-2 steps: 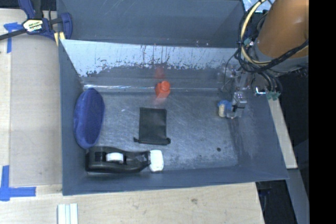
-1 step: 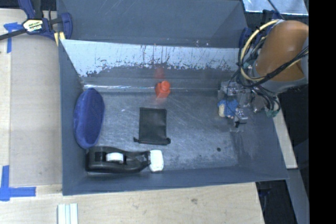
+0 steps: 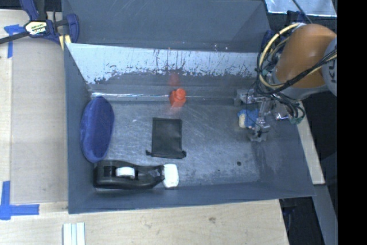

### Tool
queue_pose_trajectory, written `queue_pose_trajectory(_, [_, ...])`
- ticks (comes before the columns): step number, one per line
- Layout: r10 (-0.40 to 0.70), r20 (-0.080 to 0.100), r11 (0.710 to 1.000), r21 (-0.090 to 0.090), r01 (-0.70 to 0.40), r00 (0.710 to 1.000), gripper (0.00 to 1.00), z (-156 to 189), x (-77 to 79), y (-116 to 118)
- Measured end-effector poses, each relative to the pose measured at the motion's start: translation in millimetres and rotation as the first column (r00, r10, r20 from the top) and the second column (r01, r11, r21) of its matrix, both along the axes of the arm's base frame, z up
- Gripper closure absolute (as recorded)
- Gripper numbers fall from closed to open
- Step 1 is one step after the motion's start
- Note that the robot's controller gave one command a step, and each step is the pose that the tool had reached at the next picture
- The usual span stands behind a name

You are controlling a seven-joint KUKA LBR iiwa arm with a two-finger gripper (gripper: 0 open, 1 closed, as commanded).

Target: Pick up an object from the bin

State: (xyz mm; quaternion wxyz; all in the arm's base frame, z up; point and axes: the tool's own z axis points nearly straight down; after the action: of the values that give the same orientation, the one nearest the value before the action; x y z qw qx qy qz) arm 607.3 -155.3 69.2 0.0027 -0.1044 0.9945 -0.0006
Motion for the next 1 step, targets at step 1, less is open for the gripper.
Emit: queue_pose_trajectory(1, [0.001, 0.002, 1.000, 0.001, -0.001, 1.000, 1.00, 1.5, 0.6, 0.8])
